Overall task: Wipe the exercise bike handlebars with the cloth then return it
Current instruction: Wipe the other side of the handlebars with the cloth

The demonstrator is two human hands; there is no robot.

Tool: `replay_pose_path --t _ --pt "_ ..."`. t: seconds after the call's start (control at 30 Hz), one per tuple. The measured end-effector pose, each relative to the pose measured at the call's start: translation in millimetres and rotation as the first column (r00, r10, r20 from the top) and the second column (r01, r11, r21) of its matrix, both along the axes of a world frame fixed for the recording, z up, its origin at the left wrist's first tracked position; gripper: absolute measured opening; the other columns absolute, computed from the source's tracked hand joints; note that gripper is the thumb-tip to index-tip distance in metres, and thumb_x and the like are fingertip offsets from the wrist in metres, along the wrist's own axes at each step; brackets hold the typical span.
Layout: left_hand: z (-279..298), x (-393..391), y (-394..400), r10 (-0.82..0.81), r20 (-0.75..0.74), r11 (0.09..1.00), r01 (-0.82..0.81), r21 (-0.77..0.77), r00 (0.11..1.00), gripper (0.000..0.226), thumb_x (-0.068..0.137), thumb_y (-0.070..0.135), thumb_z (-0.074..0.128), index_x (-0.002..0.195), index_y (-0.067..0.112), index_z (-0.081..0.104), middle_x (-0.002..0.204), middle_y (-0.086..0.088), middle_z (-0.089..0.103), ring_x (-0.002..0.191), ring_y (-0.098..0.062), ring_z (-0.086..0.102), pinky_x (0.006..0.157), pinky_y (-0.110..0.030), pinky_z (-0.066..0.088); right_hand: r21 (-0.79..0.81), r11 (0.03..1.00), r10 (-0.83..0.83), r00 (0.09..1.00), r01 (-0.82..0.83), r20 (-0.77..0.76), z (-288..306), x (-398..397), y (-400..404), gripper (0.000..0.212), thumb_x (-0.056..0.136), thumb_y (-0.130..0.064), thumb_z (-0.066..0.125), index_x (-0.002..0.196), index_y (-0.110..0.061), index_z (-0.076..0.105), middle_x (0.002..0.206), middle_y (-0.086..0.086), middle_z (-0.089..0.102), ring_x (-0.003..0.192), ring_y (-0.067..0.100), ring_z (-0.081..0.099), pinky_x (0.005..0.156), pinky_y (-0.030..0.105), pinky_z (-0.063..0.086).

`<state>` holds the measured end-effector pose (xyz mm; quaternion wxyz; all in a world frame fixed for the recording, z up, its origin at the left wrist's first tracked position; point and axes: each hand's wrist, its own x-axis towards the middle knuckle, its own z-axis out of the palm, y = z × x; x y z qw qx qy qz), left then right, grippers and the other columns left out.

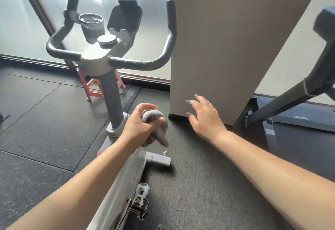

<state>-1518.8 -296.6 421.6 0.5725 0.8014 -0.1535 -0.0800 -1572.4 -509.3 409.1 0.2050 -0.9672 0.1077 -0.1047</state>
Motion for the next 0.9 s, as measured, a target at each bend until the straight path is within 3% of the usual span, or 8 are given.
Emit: replay_pose_path --t 0.13,0.23,0.37,0.53,0.63,0.73,0.8,0.9 --pt "0 39 -18 -0.017 0.008 0.998 0.017 -0.061 1.000 0.026 0.082 0.025 0.068 0.106 0.027 0.058 0.097 0.008 0.063 0.087 -0.004 0.060 0.077 -0.025 0.050 0.106 0.982 0.137 0.976 -0.156 0.166 11 30 5 0.030 0.090 -0.027 0.058 0.119 -0.018 0.059 0.114 0.002 0.058 0.105 0.021 0.056 0.096 0.034 0.044" --pt "-3 57 -35 -0.067 0.037 0.996 0.069 -0.059 0.997 0.027 0.087 0.031 0.059 0.112 0.020 0.055 0.100 0.005 0.061 0.093 -0.012 0.058 0.085 -0.029 0.048 0.232 0.927 0.235 0.940 -0.293 0.248 14 43 18 0.020 0.087 -0.023 0.063 0.106 -0.017 0.064 0.093 -0.002 0.060 0.080 0.014 0.059 0.076 0.011 0.041" --pt "-5 62 -55 -0.185 -0.127 0.964 0.155 -0.216 0.975 0.047 0.090 0.052 0.044 0.124 0.020 0.046 0.098 -0.014 0.061 0.082 -0.024 0.064 0.073 -0.037 0.050 0.457 0.840 0.202 0.951 -0.291 0.234 11 63 20 0.021 0.083 -0.032 0.067 0.101 -0.021 0.064 0.096 -0.001 0.065 0.080 0.014 0.063 0.071 0.018 0.047" --pt "-5 71 -77 -0.227 -0.277 0.915 0.107 -0.390 0.934 0.048 0.094 0.038 0.039 0.139 0.022 0.037 0.095 -0.016 0.064 0.085 -0.027 0.064 0.088 -0.043 0.047 0.660 0.725 0.122 0.979 -0.200 0.163 17 84 -6 0.023 0.076 -0.033 0.076 0.087 -0.025 0.058 0.083 -0.008 0.065 0.077 0.006 0.062 0.068 0.013 0.049" --pt "-4 77 -96 -0.193 -0.223 0.957 0.133 -0.258 0.956 0.049 0.094 0.020 0.047 0.140 0.027 0.033 0.099 -0.018 0.063 0.096 -0.029 0.061 0.095 -0.043 0.043 0.686 0.710 0.116 0.988 -0.157 0.106 19 94 -31 0.022 0.077 -0.014 0.073 0.086 -0.026 0.056 0.081 -0.008 0.062 0.074 0.008 0.059 0.066 0.010 0.047" --pt "-5 82 -113 -0.167 -0.135 0.984 0.155 -0.093 0.977 0.056 0.092 0.012 0.053 0.137 0.035 0.031 0.130 0.002 0.053 0.123 -0.013 0.049 0.108 -0.035 0.034 0.695 0.700 0.152 0.985 -0.163 0.078 22 101 -58 0.026 0.076 -0.001 0.063 0.083 -0.025 0.056 0.081 -0.002 0.061 0.073 0.012 0.057 0.069 0.016 0.047" --pt "-7 85 -121 -0.154 -0.107 0.987 0.147 -0.069 0.982 0.064 0.086 0.017 0.064 0.136 0.040 0.030 0.137 0.014 0.044 0.129 -0.005 0.040 0.111 -0.033 0.030 0.714 0.677 0.180 0.981 -0.178 0.073 26 103 -75 0.024 0.075 -0.001 0.059 0.085 -0.023 0.056 0.086 0.001 0.060 0.074 0.011 0.057 0.069 0.012 0.046" --pt "-9 89 -135 -0.122 -0.119 0.990 0.113 -0.084 0.985 0.068 0.070 0.033 0.074 0.127 0.047 0.040 0.129 0.005 0.055 0.120 -0.011 0.052 0.099 -0.033 0.043 0.788 0.568 0.233 0.965 -0.239 0.124 27 106 -91 0.021 0.069 -0.007 0.053 0.086 -0.019 0.055 0.088 0.005 0.057 0.075 0.011 0.056 0.068 0.012 0.046"
